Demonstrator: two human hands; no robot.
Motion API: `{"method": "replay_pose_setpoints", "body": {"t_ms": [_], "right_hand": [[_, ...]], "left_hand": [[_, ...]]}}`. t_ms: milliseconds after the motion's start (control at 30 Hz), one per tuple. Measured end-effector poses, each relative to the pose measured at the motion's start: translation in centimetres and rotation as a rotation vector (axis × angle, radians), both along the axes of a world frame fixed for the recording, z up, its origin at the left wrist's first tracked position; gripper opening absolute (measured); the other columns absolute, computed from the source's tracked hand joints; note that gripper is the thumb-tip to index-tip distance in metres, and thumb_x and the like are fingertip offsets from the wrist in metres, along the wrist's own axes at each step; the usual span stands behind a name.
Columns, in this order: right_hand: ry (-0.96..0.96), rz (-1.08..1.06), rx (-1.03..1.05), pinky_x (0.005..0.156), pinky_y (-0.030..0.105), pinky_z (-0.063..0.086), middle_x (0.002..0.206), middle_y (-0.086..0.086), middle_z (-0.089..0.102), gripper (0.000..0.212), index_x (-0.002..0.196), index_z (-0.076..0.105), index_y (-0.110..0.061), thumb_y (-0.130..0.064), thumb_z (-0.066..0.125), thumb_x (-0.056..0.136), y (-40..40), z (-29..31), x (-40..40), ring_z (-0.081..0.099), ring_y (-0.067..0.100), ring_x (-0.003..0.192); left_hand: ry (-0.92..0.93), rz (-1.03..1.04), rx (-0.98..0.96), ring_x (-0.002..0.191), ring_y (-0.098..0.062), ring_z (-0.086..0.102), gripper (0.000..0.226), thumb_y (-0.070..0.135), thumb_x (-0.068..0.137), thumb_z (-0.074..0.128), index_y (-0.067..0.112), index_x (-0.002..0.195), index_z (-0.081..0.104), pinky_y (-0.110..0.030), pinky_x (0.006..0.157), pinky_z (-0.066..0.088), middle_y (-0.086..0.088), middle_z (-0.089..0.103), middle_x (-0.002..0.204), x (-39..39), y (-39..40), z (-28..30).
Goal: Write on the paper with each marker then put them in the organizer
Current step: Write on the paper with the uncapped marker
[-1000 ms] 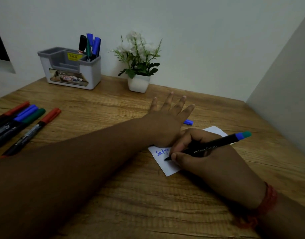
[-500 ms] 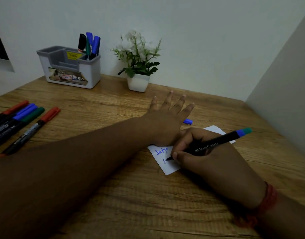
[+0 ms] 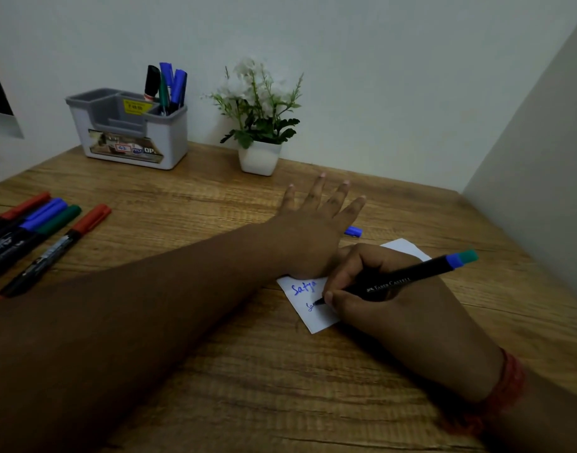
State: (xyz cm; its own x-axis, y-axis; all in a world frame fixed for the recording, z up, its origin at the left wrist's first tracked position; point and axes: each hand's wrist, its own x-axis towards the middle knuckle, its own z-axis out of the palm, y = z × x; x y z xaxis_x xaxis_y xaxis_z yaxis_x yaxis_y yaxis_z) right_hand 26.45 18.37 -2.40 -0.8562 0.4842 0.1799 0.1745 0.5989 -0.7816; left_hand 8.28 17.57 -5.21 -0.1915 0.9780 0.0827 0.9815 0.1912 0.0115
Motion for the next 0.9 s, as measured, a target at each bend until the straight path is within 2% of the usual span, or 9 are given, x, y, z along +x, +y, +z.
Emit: {"method": "replay_pose_setpoints", "body": {"t_ms": [167,333,400,533,900], "right_hand": [[-0.001,-0.006,0.005,0.071,0.035,0.058,0.08,-0.001,0.076,0.014,0.07,0.071,-0.016,-0.005,0.073,0.079,0.23,-0.01,-0.1,0.071,0.014,0.075],[0.006,-0.008,-0.049,0.067,0.021,0.056,0.081,-0.003,0.076,0.017,0.071,0.072,-0.015,-0.002,0.074,0.081,0.49,-0.16,-0.11,0.071,0.01,0.076],[-0.014,-0.008,-0.048,0.067,0.02,0.056,0.081,-0.004,0.076,0.014,0.073,0.073,-0.015,-0.004,0.074,0.081,0.5,-0.19,-0.1,0.071,0.007,0.076],[0.001,-0.019,-0.049,0.064,0.023,0.055,0.078,-0.002,0.076,0.016,0.071,0.072,-0.016,-0.003,0.074,0.081,0.54,-0.18,-0.08,0.07,0.012,0.072],[-0.005,-0.006,-0.05,0.069,0.028,0.056,0.082,0.0,0.075,0.012,0.073,0.071,-0.011,-0.001,0.071,0.08,0.46,-0.08,0.03,0.07,0.016,0.077]], "left_hand": [[-0.004,0.003,-0.011,0.142,-0.034,-0.034,0.084,0.059,0.094,0.033,0.029,0.153,-0.019,-0.066,0.112,-0.01,-0.003,-0.03,0.16,0.08,-0.05,0.12],[-0.004,0.005,-0.019,0.142,-0.034,-0.033,0.083,0.061,0.09,0.025,0.029,0.153,-0.019,-0.066,0.113,-0.009,-0.003,-0.029,0.16,0.08,0.01,0.05],[-0.009,-0.002,-0.013,0.142,-0.034,-0.033,0.083,0.061,0.091,0.027,0.03,0.153,-0.019,-0.067,0.113,-0.009,-0.002,-0.03,0.16,-0.02,0.06,-0.02],[-0.01,-0.001,-0.001,0.142,-0.033,-0.033,0.081,0.061,0.093,0.027,0.031,0.152,-0.019,-0.067,0.112,-0.008,-0.002,-0.03,0.16,-0.14,0.13,-0.15],[-0.004,-0.004,0.004,0.142,-0.034,-0.035,0.084,0.06,0.095,0.034,0.031,0.152,-0.02,-0.068,0.112,-0.008,-0.002,-0.031,0.159,-0.36,0.37,-0.45]]}}
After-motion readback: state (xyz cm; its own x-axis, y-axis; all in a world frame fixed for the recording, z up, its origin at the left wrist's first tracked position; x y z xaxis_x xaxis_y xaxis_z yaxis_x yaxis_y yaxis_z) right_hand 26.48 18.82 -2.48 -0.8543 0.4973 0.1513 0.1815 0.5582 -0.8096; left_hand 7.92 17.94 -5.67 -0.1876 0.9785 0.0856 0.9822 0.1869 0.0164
